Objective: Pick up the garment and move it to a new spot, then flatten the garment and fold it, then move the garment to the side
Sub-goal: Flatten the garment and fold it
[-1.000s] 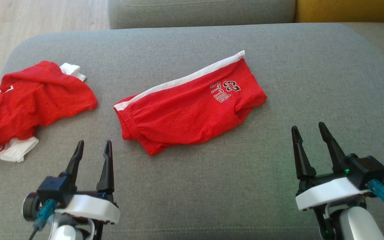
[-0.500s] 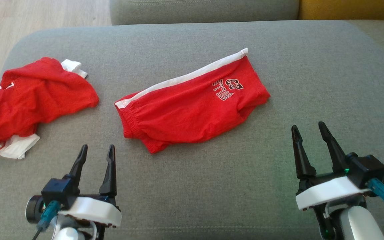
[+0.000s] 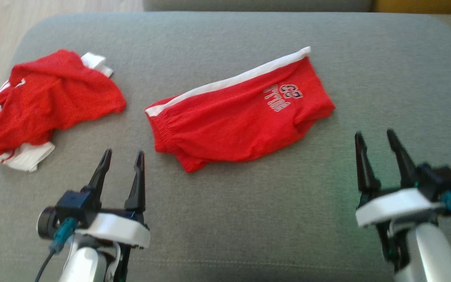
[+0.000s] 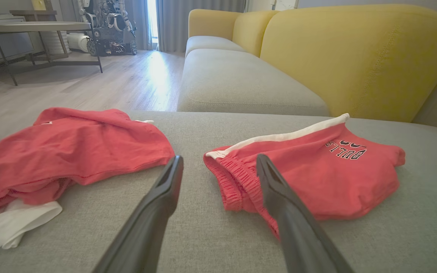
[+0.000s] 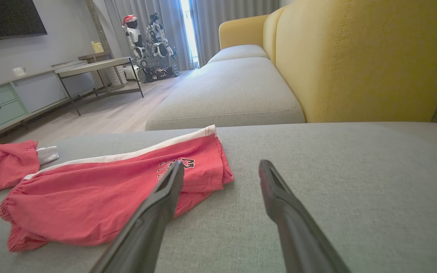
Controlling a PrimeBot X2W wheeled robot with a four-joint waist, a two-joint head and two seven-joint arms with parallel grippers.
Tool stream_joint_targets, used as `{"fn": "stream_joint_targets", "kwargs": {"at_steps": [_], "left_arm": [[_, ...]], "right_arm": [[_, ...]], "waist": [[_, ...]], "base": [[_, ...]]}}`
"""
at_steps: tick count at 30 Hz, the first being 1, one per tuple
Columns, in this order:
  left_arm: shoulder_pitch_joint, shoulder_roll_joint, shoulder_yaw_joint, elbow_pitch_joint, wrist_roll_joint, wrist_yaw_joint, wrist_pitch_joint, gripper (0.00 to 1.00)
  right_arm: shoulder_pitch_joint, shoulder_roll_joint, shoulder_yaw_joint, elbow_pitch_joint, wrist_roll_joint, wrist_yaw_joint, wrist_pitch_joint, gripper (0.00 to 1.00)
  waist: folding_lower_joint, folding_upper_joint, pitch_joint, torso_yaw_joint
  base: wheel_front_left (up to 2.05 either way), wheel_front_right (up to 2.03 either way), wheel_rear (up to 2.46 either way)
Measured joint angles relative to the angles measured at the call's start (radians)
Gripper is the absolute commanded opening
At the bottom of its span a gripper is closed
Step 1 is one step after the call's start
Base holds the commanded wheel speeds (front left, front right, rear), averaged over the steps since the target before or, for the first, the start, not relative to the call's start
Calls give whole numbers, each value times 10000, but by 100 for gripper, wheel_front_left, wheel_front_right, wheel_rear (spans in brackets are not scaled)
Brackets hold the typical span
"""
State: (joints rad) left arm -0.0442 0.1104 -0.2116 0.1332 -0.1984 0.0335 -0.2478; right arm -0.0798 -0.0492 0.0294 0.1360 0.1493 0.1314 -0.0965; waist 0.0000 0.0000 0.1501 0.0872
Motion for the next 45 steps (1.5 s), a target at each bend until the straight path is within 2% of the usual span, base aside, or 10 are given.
{"fn": "stream_joint_targets", "kwargs": {"at_steps": [4,12,13,20,23,24,26,35,41,45], "left_arm": [[-409,-77,-82,17,0,-105,-2,100],[-1149,-316,-426,245,0,-263,-10,100],[-1149,-316,-426,245,0,-263,-10,100],[-1497,-523,-562,263,0,-336,-15,100],[-1498,-527,-585,265,0,-336,-15,100],[-1497,-529,-583,265,0,-336,-15,100],[-1497,-541,-562,263,2,-336,-15,100],[-1486,-581,-288,234,48,-345,-17,100],[-1370,-575,25,127,174,-345,-17,100],[-1014,-577,54,38,211,-349,-17,100]], "right_arm": [[-1112,-238,-59,909,8,0,-2,100],[-3293,-694,-13,3712,299,0,4,100],[-3293,-694,-13,3712,299,0,4,100],[-4592,-936,-161,6251,355,0,443,100],[-4924,-932,-222,6884,359,0,441,100],[-5068,-920,-224,7051,405,0,449,60],[-5309,-878,-140,7334,698,0,568,0],[-5220,-761,679,7563,1526,0,-132,0],[-3627,-579,867,6577,2040,0,-892,0],[-2629,-531,504,5871,2102,0,-988,0]], "waist": [[0,0,288,313],[0,0,920,1033],[0,0,920,1033],[0,0,1390,1529],[0,0,1465,1600],[0,0,1471,1594],[0,0,1467,1557],[0,0,1285,1165],[0,0,969,762],[0,0,771,525]], "base": [[0,0,0],[0,0,0],[0,0,0],[0,0,0],[0,0,0],[0,0,0],[0,0,0],[0,0,0],[0,0,0],[0,0,0]]}}
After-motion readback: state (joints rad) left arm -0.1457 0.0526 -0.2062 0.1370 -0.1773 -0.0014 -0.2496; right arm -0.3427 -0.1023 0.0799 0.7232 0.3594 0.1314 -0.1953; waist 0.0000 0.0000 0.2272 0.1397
